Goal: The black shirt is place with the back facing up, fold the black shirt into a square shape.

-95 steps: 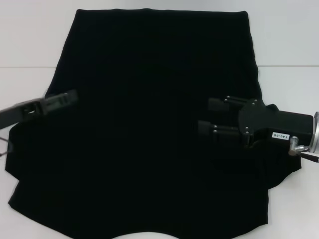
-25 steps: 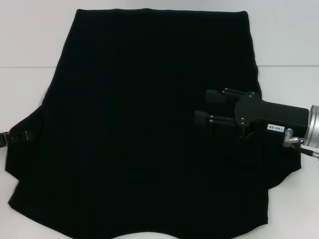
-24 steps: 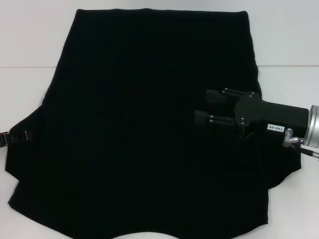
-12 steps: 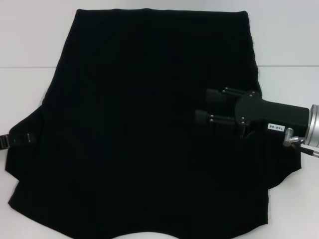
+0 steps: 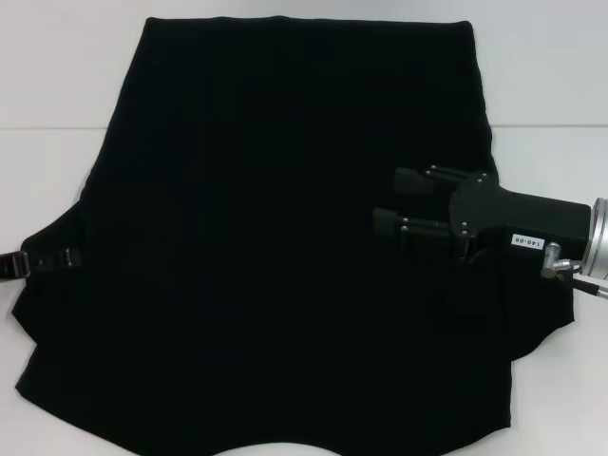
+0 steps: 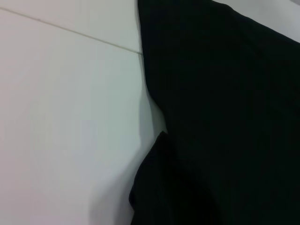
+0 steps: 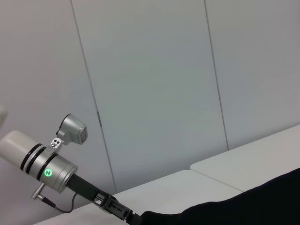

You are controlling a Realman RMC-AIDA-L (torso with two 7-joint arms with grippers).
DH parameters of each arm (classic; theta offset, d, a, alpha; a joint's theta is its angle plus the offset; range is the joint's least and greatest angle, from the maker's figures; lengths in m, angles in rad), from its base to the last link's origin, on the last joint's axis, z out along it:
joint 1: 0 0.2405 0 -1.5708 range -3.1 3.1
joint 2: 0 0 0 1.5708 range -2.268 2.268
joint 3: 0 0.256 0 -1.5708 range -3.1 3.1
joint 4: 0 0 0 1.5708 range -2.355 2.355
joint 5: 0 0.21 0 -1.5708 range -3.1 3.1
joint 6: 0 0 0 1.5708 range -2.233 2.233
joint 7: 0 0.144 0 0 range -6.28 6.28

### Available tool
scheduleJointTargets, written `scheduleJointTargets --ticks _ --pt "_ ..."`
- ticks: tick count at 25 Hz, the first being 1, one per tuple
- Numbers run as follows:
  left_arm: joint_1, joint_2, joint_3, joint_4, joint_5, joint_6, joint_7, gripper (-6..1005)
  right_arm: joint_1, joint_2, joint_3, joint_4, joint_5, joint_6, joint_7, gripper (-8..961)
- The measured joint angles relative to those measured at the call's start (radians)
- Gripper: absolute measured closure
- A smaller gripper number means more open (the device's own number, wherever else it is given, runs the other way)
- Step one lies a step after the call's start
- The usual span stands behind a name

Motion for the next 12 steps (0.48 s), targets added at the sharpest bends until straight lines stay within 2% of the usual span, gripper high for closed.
scheduleJointTargets --ticks 12 --pt "0.002 0.002 -0.002 0.014 0.018 -0.008 0.000 98 -0.001 0.000 0.001 0.003 0.001 0.002 -0.002 162"
